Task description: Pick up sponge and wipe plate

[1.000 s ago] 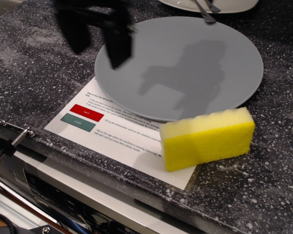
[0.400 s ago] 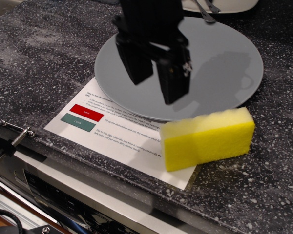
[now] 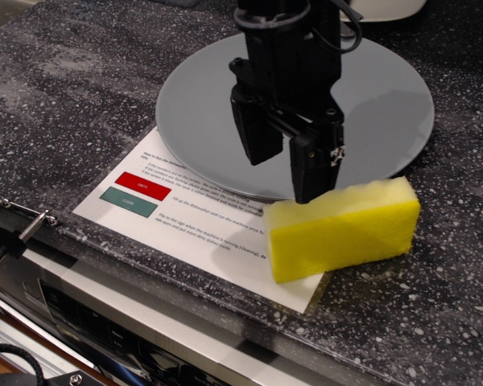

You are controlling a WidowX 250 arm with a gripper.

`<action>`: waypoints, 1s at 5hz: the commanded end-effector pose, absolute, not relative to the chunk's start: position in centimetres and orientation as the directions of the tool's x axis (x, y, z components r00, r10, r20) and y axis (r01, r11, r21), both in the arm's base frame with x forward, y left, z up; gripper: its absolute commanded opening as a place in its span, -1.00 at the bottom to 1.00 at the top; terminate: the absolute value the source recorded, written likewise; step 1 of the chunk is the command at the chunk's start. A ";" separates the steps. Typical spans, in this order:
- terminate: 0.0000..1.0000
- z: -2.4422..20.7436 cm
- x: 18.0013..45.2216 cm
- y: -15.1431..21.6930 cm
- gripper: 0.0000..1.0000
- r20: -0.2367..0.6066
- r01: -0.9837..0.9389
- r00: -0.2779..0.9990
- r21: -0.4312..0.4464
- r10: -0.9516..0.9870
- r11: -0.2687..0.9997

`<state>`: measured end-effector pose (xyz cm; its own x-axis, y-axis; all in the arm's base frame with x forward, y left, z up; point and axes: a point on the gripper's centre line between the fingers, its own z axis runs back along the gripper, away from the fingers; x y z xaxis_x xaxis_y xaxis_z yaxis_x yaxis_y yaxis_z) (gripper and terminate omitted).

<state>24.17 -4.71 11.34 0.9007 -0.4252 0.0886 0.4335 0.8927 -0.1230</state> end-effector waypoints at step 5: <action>-1.00 8.3 23.7 -5.9 -1.00 0.080 0.435 0.899 -0.071 -0.430 0.897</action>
